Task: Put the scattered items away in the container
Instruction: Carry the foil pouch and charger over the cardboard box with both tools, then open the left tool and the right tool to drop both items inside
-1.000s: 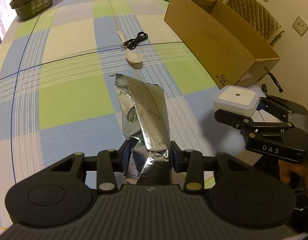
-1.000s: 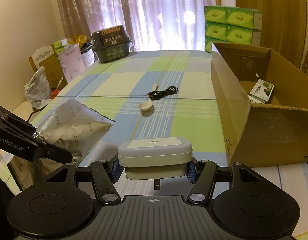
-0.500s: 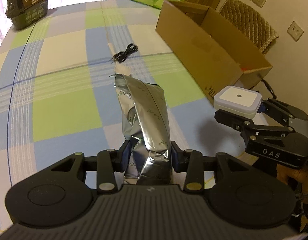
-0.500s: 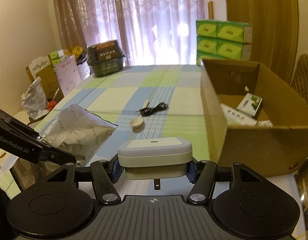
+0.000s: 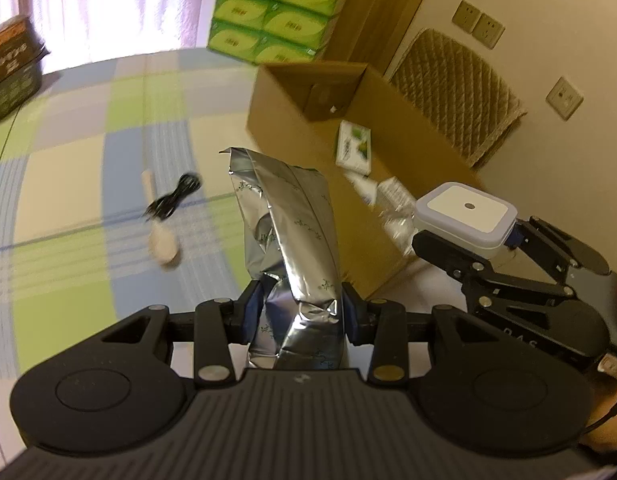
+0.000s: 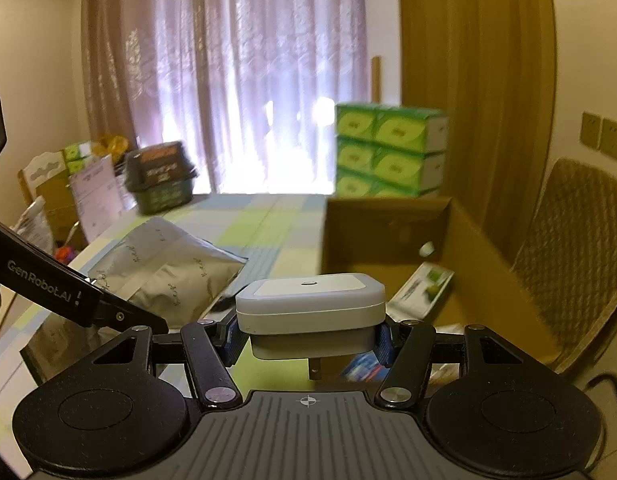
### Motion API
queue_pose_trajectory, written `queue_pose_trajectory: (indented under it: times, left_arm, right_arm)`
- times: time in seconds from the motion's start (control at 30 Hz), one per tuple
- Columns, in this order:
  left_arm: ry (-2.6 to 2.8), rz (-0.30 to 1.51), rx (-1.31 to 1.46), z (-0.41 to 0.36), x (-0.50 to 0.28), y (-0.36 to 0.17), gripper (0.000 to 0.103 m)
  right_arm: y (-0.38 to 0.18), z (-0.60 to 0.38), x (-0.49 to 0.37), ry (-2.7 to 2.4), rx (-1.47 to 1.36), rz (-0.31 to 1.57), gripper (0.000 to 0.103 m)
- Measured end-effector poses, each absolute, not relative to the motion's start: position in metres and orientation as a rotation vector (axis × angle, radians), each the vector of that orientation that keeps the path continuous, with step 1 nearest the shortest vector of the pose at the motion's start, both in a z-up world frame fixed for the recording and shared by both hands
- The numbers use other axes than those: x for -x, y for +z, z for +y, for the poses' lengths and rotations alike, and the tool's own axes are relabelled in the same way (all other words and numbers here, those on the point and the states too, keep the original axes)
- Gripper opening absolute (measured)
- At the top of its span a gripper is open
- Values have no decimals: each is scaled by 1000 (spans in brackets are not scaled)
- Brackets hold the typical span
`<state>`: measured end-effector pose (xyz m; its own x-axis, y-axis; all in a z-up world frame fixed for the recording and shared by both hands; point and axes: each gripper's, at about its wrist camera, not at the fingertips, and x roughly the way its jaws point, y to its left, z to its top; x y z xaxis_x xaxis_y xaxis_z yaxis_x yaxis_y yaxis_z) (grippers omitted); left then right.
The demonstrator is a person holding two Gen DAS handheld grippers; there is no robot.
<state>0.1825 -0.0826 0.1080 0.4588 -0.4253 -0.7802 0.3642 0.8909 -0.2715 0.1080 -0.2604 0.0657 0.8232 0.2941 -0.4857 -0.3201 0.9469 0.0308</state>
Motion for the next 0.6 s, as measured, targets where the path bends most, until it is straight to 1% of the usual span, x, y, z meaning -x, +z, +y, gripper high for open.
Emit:
queue_pose_trajectory:
  times: [0.27,0.6]
  left_arm:
    - [-516,962,125,-125,-217,125,35]
    - [-503,981,221,-167,-257,116,35]
  right_arm:
    - [73,-306,-142,254,66,483,63]
    - [63,-342,-171,217,58,498,63]
